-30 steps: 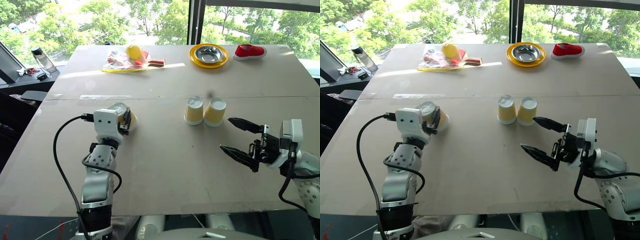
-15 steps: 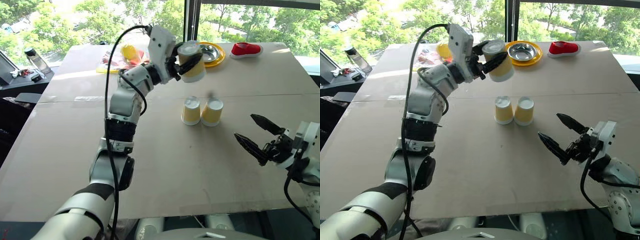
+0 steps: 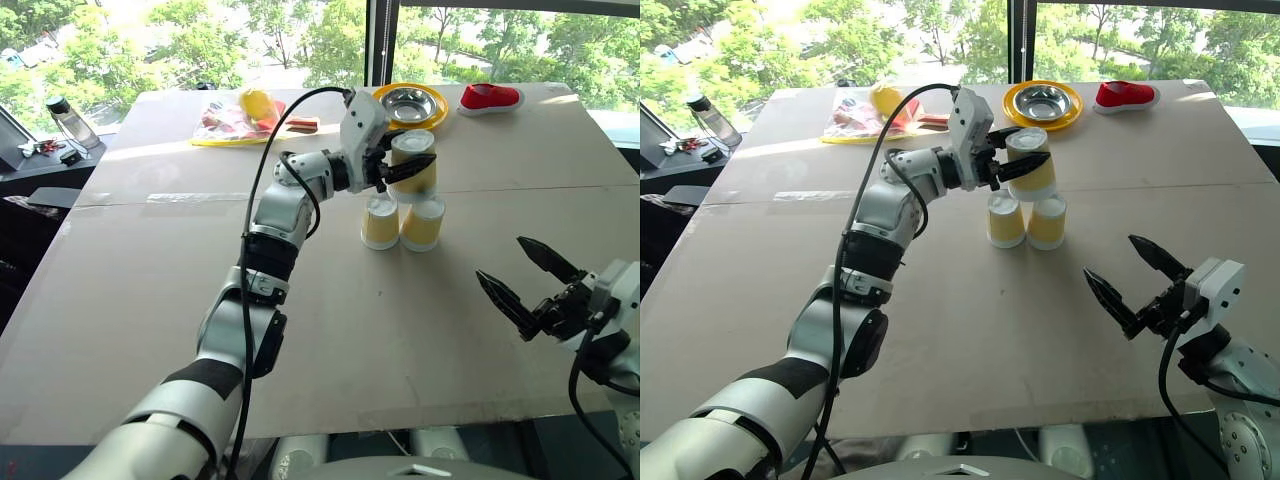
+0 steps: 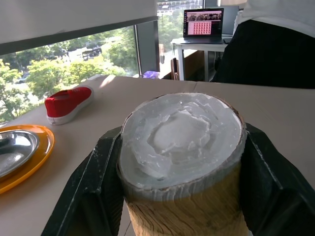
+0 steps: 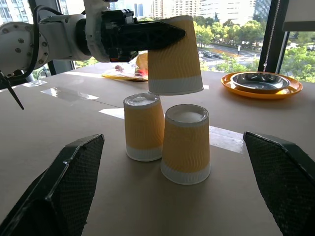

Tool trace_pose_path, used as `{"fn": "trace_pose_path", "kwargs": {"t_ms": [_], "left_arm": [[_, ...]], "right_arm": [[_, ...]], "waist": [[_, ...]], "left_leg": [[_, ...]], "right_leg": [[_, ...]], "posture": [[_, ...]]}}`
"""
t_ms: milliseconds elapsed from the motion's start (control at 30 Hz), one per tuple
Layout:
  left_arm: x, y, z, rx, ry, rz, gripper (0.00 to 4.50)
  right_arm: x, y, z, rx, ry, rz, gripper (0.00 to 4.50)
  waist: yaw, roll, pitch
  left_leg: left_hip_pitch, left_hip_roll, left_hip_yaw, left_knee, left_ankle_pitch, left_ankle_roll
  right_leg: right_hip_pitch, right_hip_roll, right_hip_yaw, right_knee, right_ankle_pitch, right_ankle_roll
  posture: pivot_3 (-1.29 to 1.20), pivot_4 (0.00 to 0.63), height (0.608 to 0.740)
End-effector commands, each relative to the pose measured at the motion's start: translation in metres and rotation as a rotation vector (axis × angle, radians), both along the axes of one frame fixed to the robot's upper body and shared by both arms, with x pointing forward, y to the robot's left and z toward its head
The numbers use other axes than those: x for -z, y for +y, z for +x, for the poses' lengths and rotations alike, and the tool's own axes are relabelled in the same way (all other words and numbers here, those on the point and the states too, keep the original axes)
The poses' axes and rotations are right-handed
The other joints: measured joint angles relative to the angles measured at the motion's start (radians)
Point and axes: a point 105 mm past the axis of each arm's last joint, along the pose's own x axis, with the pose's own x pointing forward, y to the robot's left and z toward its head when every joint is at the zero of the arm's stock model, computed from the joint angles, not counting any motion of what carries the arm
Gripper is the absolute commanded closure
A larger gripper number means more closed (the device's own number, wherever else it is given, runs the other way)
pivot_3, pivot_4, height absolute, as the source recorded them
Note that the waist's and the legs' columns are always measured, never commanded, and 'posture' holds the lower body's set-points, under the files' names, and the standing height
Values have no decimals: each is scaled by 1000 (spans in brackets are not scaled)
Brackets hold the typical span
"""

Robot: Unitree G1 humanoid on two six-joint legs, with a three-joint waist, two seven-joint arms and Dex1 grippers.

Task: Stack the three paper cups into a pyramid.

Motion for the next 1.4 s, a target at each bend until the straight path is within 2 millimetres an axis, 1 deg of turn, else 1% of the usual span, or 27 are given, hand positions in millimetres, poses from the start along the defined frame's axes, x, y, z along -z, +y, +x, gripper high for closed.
{"fn": "trace_pose_path", "kwargs": {"t_ms": [33,300,533,567,600,667,767,833,967,1067,1200,1300,1333,1367,1400], "left_arm": [[-11,0,-7,20,-72,4,2141],[6,1,-12,20,-59,44,2141],[7,-1,-10,11,-50,53,2141],[8,-1,-10,11,-45,50,1128],[8,-1,-10,13,-43,49,848],[7,-1,-10,12,-44,45,42],[5,-2,-10,6,-55,36,42],[1,-2,-10,2,-66,22,42],[-13,-2,-17,32,-100,-15,42],[-28,0,-23,52,-131,-51,42],[-42,9,-29,27,-185,-14,42],[-69,22,-38,-3,-227,-60,42],[-80,32,-46,1,-222,-116,42],[-85,42,-55,2,-213,-155,42],[-84,52,-60,-14,-188,-185,42]], "right_arm": [[-11,1,-3,-7,-56,-5,0],[-10,1,-3,-24,-45,-8,0],[-11,2,-4,-29,-45,-14,0],[-11,2,-4,-29,-46,-15,0],[-11,2,-4,-29,-46,-15,0],[-11,2,-4,-29,-47,-16,0],[-12,2,-4,-30,-48,-16,0],[-12,2,-4,-31,-47,-15,0],[-12,2,-4,-36,-46,-14,0],[-11,2,-4,-40,-45,-16,0],[-10,2,-4,-48,-40,-19,0],[-6,2,-4,-77,-25,-34,0],[-3,2,-3,-94,-19,-45,0],[0,1,-2,-105,-13,-53,0],[3,0,-1,-111,-6,-57,0]], "waist": [[0,0,0],[1,0,0],[0,0,0],[0,0,0],[0,0,0],[0,0,0],[1,0,0],[1,0,0],[1,0,0],[1,0,0],[0,0,0],[0,0,0],[-1,0,0],[-2,0,0],[-4,0,0]], "left_leg": [[0,0,0,0,0,0],[0,0,0,0,0,0],[0,0,0,0,0,0],[0,0,0,0,0,0],[0,0,0,0,0,0],[0,0,0,0,0,0],[0,0,0,0,0,0],[0,0,0,1,0,0],[0,0,0,1,0,0],[0,0,0,1,0,0],[1,0,0,1,0,0],[1,0,0,1,0,0],[1,0,0,1,0,0],[1,0,0,1,0,0],[1,1,1,1,0,0]], "right_leg": [[0,0,0,0,0,0],[0,0,0,0,0,0],[0,0,0,1,0,0],[0,0,0,1,0,0],[0,0,0,1,0,0],[0,0,0,1,0,0],[0,0,0,1,0,0],[0,0,0,1,0,0],[0,0,0,1,0,0],[0,0,0,1,0,0],[0,0,1,2,0,0],[0,0,1,2,0,0],[0,0,1,3,0,0],[0,0,1,3,0,0],[0,0,1,3,0,0]], "posture": [[0,150,740],[0,150,740],[0,150,740],[0,150,740],[0,150,740],[0,150,740],[0,150,740],[0,150,740],[0,150,740],[0,150,740],[0,150,740],[0,150,740],[0,150,740],[0,150,740],[0,150,740]]}}
